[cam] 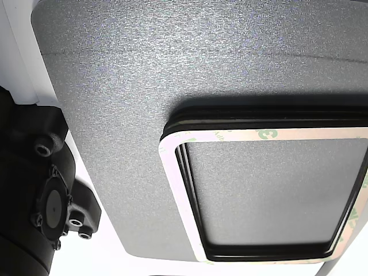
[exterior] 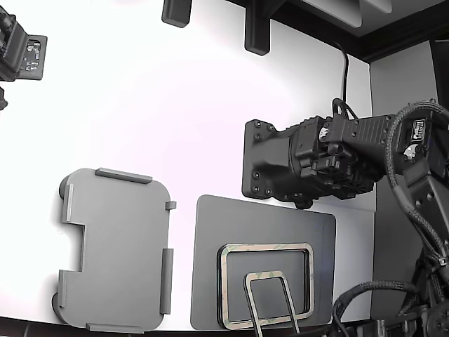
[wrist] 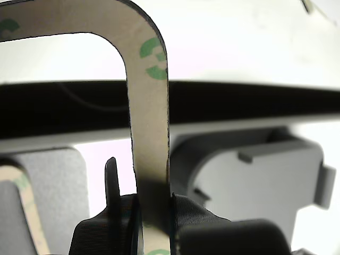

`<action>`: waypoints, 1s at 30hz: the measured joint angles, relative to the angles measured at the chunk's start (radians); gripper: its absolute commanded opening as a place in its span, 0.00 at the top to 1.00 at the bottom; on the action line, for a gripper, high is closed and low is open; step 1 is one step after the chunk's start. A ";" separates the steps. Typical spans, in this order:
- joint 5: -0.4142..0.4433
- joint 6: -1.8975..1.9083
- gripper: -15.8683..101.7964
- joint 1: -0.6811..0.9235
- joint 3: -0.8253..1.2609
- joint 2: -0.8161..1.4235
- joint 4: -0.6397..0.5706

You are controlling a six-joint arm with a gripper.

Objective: Grab top frame and put it into gray box.

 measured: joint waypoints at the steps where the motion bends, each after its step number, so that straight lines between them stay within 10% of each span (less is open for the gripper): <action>1: 0.000 0.077 0.96 -0.029 0.000 0.005 0.000; 30: -0.087 1.875 0.97 -0.632 0.064 -0.006 0.000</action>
